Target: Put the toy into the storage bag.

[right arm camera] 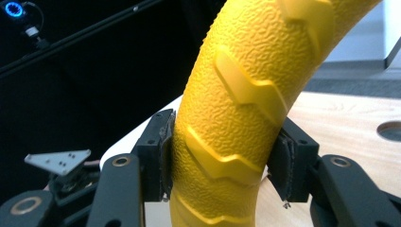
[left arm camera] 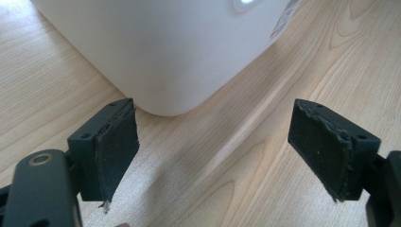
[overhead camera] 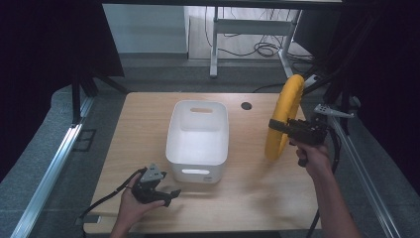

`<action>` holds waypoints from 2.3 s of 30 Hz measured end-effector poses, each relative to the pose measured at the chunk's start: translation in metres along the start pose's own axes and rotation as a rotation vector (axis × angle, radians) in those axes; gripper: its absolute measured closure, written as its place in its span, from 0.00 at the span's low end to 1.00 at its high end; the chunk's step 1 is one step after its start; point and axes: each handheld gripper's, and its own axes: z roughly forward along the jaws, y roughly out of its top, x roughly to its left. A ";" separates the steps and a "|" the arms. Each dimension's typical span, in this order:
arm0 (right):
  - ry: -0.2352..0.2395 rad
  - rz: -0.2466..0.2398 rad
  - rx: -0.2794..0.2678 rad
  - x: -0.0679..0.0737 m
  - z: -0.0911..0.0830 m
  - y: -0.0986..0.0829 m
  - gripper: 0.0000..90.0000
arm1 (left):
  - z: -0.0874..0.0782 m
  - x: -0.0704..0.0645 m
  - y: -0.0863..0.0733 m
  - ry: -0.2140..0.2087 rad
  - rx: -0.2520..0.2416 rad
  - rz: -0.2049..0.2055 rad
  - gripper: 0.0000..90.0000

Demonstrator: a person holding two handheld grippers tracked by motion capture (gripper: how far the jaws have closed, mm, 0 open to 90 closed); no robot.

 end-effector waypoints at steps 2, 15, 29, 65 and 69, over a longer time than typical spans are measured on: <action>-0.016 -0.010 -0.022 0.004 0.001 0.000 0.53 | 0.000 0.000 0.000 -0.001 0.000 0.001 0.19; -0.100 -0.050 -0.112 0.024 0.011 -0.005 0.53 | 0.002 0.000 0.000 -0.005 0.007 0.002 0.19; -0.173 -0.093 -0.208 0.043 0.030 -0.010 0.53 | 0.004 -0.001 -0.001 -0.009 0.011 0.000 0.19; -0.213 -0.163 -0.331 0.077 0.056 -0.011 0.52 | 0.006 -0.001 -0.001 -0.014 0.021 -0.001 0.19; -0.212 -0.171 -0.345 0.082 0.058 -0.009 0.52 | 0.006 -0.001 -0.001 -0.014 0.021 -0.001 0.19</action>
